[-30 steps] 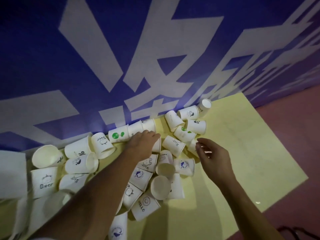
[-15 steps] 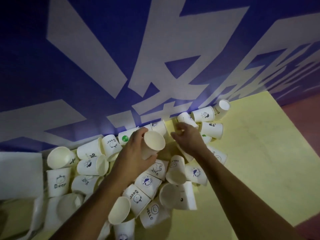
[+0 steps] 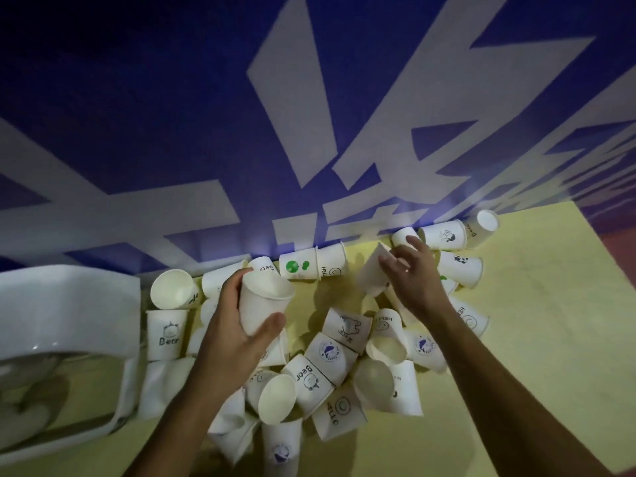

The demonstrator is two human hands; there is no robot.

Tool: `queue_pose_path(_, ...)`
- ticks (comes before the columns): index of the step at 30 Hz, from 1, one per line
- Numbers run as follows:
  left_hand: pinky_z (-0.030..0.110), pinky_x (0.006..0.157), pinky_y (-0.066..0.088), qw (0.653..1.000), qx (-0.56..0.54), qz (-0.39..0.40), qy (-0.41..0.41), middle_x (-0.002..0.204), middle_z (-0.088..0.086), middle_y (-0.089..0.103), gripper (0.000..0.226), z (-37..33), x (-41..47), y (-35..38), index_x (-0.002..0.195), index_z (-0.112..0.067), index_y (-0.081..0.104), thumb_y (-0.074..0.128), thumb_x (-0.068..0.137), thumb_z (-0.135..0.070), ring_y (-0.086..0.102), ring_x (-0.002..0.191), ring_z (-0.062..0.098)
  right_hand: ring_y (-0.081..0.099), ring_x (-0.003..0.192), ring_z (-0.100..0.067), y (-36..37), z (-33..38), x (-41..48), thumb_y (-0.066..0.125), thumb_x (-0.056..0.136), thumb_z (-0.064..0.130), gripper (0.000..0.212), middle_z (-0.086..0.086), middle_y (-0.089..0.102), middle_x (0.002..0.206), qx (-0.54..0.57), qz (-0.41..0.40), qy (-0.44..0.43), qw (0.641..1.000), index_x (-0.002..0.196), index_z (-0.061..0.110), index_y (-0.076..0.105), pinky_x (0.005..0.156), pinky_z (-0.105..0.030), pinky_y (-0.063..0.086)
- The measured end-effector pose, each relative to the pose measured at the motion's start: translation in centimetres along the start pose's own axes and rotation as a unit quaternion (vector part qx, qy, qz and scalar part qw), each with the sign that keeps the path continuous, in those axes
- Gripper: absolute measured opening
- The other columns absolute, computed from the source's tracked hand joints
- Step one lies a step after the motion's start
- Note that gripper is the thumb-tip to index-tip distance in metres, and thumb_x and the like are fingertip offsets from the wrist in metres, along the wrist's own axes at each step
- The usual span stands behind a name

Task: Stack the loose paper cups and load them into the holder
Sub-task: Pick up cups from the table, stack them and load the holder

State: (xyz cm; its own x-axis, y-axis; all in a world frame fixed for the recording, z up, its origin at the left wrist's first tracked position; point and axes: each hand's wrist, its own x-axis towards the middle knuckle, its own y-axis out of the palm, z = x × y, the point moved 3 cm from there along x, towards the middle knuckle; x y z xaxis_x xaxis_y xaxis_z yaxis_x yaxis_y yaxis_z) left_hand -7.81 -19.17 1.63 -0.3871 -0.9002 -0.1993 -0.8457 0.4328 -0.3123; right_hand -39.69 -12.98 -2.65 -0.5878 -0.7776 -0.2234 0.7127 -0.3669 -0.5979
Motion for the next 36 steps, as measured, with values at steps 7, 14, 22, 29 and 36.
queue_pose_path(7, 0.005, 0.084, 0.047, 0.995, -0.086, -0.023, 0.041, 0.125, -0.037, 0.056, 0.088, -1.2, -4.1, -4.8, 0.138, -0.046, 0.041, 0.064, 0.065, -0.089, 0.058, 0.115, -0.009, 0.067, 0.114, -0.021, -1.0, 8.4, -9.9, 0.081, 0.077, 0.058, 0.033, 0.005, 0.068, 0.129, 0.144, 0.009, -0.011, 0.990, 0.093, 0.030, 0.074, 0.093, -0.051, 0.058)
queue_pose_path(14, 0.020, 0.078, 0.054, 0.988, -0.130, -0.053, 0.062, 0.117, -0.014, 0.065, 0.070, 1.9, -10.8, -14.7, 0.124, -0.041, 0.053, 0.069, 0.069, -0.082, 0.065, 0.101, 0.007, 0.070, 0.105, -0.017, 7.2, 15.9, -20.7, 0.086, 0.068, 0.023, 0.025, 0.004, 0.070, 0.120, 0.229, 0.057, -0.054, 0.970, 0.070, 0.010, 0.065, 0.079, -0.030, 0.059)
queue_pose_path(22, 0.036, 0.087, 0.053, 0.996, -0.037, -0.068, 0.031, 0.121, -0.021, 0.063, 0.078, 9.0, -18.5, -27.8, 0.123, -0.051, 0.046, 0.088, 0.057, -0.058, 0.063, 0.110, 0.011, 0.061, 0.123, -0.022, 19.7, 21.4, -29.8, 0.090, 0.065, 0.036, 0.048, 0.005, 0.065, 0.129, 0.186, 0.077, -0.141, 0.969, 0.105, 0.023, 0.068, 0.098, -0.045, 0.052)
queue_pose_path(29, 0.009, 0.087, 0.043, 0.995, -0.013, -0.084, 0.044, 0.130, -0.022, 0.058, 0.057, 11.9, -20.2, -32.3, 0.135, -0.054, 0.044, 0.065, 0.083, -0.063, 0.058, 0.119, 0.005, 0.061, 0.118, -0.021, 26.3, 23.8, -32.8, 0.088, 0.071, 0.031, 0.051, 0.007, 0.064, 0.129, 0.144, 0.092, -0.160, 0.972, 0.116, 0.033, 0.065, 0.090, -0.048, 0.055)
queue_pose_path(36, 0.023, 0.087, 0.051, 0.995, 0.022, -0.079, 0.056, 0.123, -0.017, 0.060, 0.068, 12.6, -16.5, -29.7, 0.130, -0.032, 0.047, 0.080, 0.073, -0.047, 0.060, 0.113, 0.012, 0.059, 0.123, -0.019, 27.2, 22.8, -32.2, 0.088, 0.077, 0.018, 0.055, 0.011, 0.063, 0.130, 0.097, 0.078, -0.191, 0.974, 0.124, 0.026, 0.061, 0.093, -0.047, 0.055)
